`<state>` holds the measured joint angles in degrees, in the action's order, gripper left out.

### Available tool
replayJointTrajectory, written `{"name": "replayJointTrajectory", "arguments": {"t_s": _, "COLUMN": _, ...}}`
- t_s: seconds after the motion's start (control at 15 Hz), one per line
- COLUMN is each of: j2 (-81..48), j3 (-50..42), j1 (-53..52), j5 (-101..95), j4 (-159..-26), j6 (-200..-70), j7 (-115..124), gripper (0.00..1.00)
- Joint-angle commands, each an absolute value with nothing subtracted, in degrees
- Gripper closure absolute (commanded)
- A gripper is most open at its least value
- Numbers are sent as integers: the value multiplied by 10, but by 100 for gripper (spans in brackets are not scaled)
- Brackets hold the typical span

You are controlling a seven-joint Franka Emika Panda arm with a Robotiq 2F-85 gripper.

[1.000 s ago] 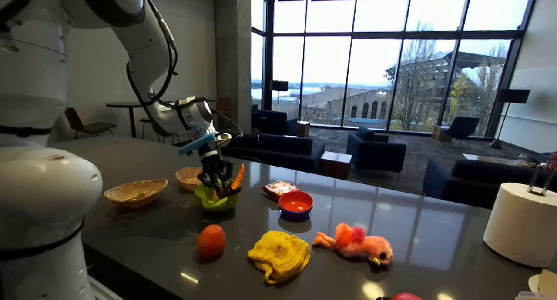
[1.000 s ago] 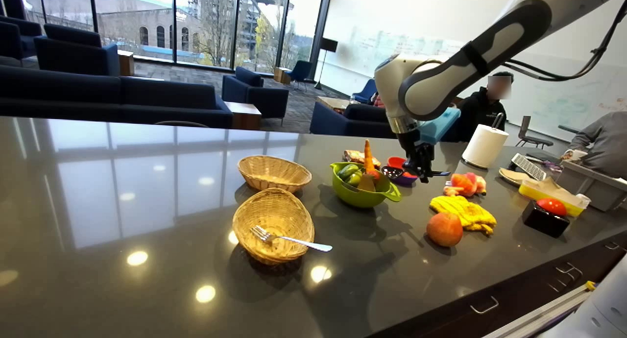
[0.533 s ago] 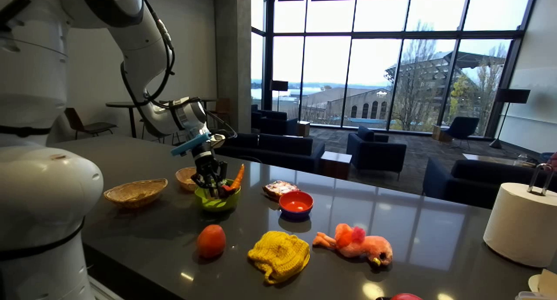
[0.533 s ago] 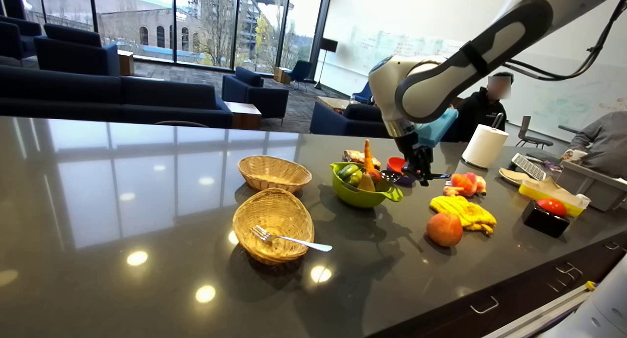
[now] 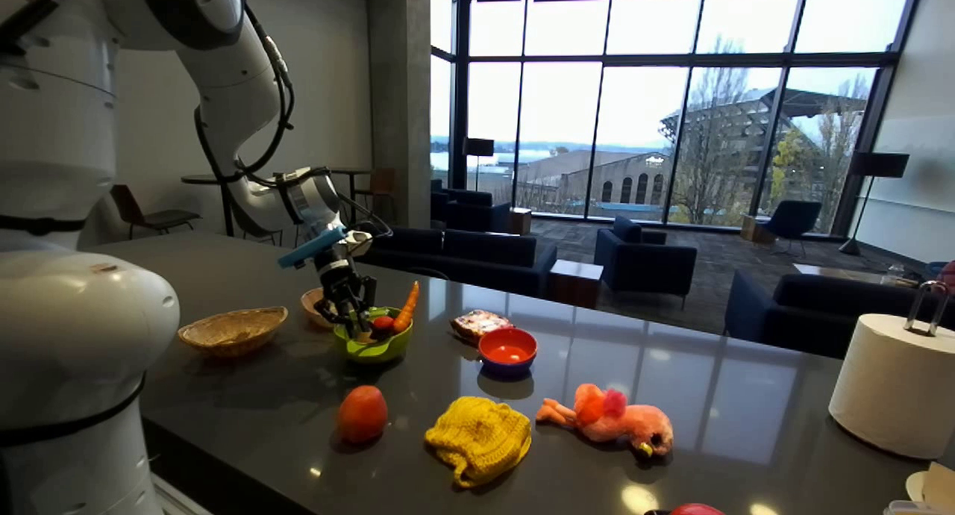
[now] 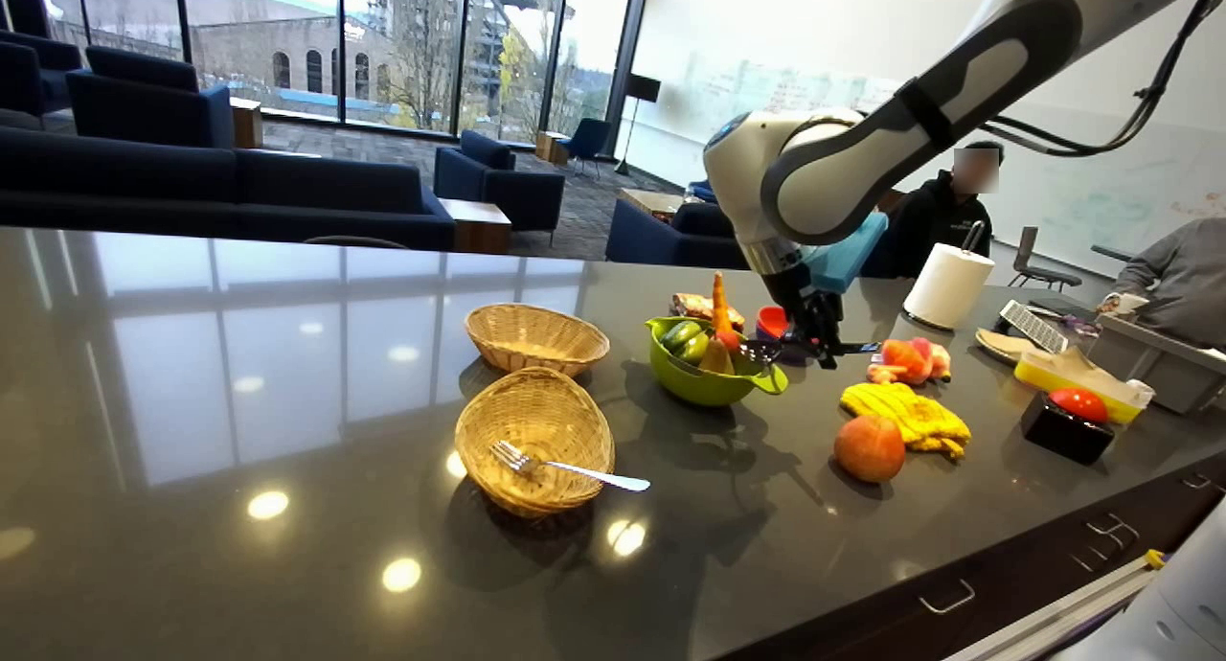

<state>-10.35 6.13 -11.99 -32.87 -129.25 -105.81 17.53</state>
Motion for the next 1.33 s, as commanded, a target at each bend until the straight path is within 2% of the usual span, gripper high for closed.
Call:
{"name": "replayJointTrajectory", "arguments": {"t_s": 0.0, "j2": -107, "j3": 72, "j1": -129, "j5": -344, "j4": -1288, "j6": -1034, "j7": 190, "gripper": 94}}
{"name": "replayJointTrajectory", "arguments": {"t_s": 0.67, "j2": -137, "j3": 82, "j1": -140, "j5": -364, "j4": -1251, "j6": -997, "j7": 182, "gripper": 94}}
{"name": "replayJointTrajectory", "arguments": {"t_s": 0.73, "j2": -139, "j3": 83, "j1": -140, "j5": -368, "j4": -1248, "j6": -996, "j7": 181, "gripper": 55}}
{"name": "replayJointTrajectory", "arguments": {"t_s": 0.8, "j2": -142, "j3": 83, "j1": -140, "j5": -370, "j4": -1244, "j6": -994, "j7": 181, "gripper": 73}}
{"name": "replayJointTrajectory", "arguments": {"t_s": 0.87, "j2": -146, "j3": 83, "j1": -141, "j5": -372, "j4": -1238, "j6": -991, "j7": 180, "gripper": 80}}
{"name": "replayJointTrajectory", "arguments": {"t_s": 0.93, "j2": -148, "j3": 83, "j1": -142, "j5": -375, "j4": -1236, "j6": -991, "j7": 180, "gripper": 94}}
{"name": "replayJointTrajectory", "arguments": {"t_s": 1.0, "j2": -153, "j3": 83, "j1": -143, "j5": -375, "j4": -1230, "j6": -987, "j7": 179, "gripper": 99}}
{"name": "replayJointTrajectory", "arguments": {"t_s": 1.07, "j2": -155, "j3": 84, "j1": -144, "j5": -375, "j4": -1226, "j6": -985, "j7": 178, "gripper": 83}}
{"name": "replayJointTrajectory", "arguments": {"t_s": 1.13, "j2": -157, "j3": 83, "j1": -144, "j5": -377, "j4": -1224, "j6": -985, "j7": 179, "gripper": 92}}
{"name": "replayJointTrajectory", "arguments": {"t_s": 1.2, "j2": -160, "j3": 83, "j1": -145, "j5": -376, "j4": -1220, "j6": -983, "j7": 179, "gripper": 66}}
{"name": "replayJointTrajectory", "arguments": {"t_s": 1.27, "j2": -162, "j3": 83, "j1": -146, "j5": -376, "j4": -1217, "j6": -982, "j7": 178, "gripper": 66}}
